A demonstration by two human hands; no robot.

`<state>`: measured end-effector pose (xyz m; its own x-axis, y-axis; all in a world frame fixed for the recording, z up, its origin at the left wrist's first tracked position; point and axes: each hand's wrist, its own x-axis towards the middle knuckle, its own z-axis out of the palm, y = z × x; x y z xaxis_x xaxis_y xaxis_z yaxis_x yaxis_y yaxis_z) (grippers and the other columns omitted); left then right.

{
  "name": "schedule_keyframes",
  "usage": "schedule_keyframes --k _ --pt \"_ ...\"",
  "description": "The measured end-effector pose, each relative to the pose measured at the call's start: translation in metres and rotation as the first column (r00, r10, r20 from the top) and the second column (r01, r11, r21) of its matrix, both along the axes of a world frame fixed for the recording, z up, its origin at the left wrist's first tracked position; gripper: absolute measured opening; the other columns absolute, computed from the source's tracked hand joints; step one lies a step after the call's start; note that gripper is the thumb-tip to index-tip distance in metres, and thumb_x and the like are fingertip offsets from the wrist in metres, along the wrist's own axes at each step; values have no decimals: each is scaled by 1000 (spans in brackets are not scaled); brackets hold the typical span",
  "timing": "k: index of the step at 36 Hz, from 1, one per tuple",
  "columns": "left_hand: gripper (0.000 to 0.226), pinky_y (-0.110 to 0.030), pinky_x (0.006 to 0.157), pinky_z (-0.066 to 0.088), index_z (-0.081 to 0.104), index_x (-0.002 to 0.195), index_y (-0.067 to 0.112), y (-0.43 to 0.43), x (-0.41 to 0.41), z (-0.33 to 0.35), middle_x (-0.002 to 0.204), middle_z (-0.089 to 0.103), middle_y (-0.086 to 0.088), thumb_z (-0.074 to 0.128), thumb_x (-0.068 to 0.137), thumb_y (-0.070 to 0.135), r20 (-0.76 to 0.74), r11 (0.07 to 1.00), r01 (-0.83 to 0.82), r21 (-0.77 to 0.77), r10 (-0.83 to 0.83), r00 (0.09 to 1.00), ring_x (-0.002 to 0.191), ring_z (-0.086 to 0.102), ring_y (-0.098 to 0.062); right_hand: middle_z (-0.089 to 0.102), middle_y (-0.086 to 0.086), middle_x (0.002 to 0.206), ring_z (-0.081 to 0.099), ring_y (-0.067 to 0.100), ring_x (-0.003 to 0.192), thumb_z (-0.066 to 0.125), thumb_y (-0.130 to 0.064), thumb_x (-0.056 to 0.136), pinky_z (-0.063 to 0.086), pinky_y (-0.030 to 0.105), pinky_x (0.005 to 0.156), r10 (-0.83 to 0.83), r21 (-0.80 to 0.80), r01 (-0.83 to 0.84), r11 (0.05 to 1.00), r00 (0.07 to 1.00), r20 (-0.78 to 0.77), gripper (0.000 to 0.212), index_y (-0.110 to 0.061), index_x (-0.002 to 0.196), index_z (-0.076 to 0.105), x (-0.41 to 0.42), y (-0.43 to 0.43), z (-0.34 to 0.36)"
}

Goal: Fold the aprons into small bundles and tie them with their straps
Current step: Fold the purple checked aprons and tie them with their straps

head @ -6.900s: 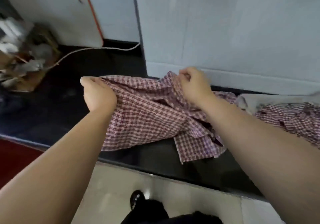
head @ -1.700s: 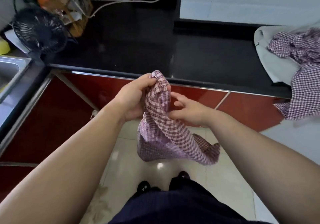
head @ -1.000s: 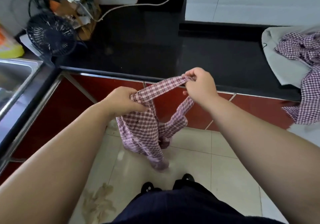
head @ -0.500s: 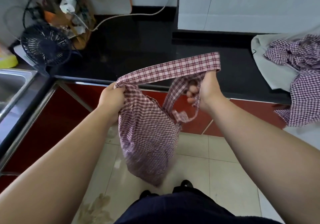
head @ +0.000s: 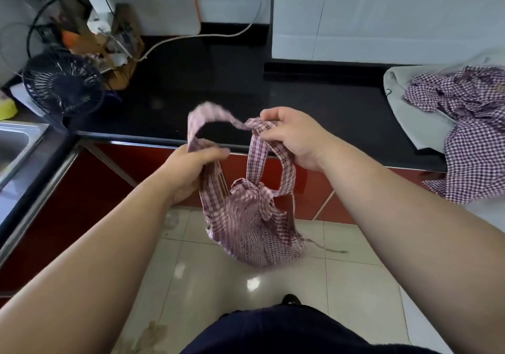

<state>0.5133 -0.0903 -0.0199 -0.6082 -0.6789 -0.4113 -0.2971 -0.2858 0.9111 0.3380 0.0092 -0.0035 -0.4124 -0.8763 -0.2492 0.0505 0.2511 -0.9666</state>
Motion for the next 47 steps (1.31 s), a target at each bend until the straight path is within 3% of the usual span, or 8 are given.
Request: schedule_keyframes --k 9,13,18,22,27,33,41,47 --pt "74 -38 84 48 70 105 3 8 -9 21 98 71 -16 34 83 64 -171 910 233 343 -184 968 85 68 -26 57 8 88 57 21 81 59 6 82 49 36 75 41 42 -42 998 998 40 22 -15 88 56 -6 11 6" --pt "36 -31 94 46 56 119 13 16 -30 4 123 59 -11 64 87 26 314 840 342 -422 -219 924 112 57 -20 53 5 76 54 14 63 47 10 83 46 23 53 152 77 -158 984 985 82 26 -15 85 55 -5 14 14" --pt "63 -32 102 45 47 138 31 18 -47 -13 131 58 7 72 83 12 209 771 479 -420 -431 878 118 54 -7 54 9 81 56 15 65 50 12 80 47 22 51 243 159 -241 957 970 11 29 -15 88 52 -8 18 14" --pt "16 -29 69 47 63 90 23 13 -56 -12 83 66 2 61 85 8 412 638 382 -668 -110 904 83 62 -20 61 4 77 61 17 70 66 4 77 50 31 61 380 353 -313 882 915 -138 31 -18 95 55 -20 31 9" --pt "32 -29 79 41 59 111 14 -3 -47 -12 115 55 -10 46 86 -2 209 567 -23 -824 341 916 99 54 -23 65 2 72 63 21 67 75 -23 77 47 26 54 506 674 -93 733 736 -449 13 -16 76 64 -35 43 -6" --pt "31 -12 80 28 66 104 6 -16 -32 -11 116 57 -10 39 89 -3 131 470 -72 -880 384 914 109 50 -23 55 4 59 56 24 58 48 -34 97 50 36 59 -89 243 387 890 669 -738 40 -12 65 56 -45 39 -13" --pt "24 -28 58 38 62 54 18 -10 -21 -2 56 57 0 51 74 8 166 904 244 -350 -197 966 54 52 -11 46 -2 61 36 13 49 22 -53 101 28 30 51 -390 167 462 871 857 -338 48 -21 82 52 -37 23 -1" --pt "96 -44 94 48 70 105 -3 2 -14 -1 104 70 -24 22 86 78 172 849 431 306 -494 852 89 70 -32 58 5 71 47 14 48 26 -66 93 40 28 59 -394 234 382 894 919 2 51 -25 117 45 -29 9 0"
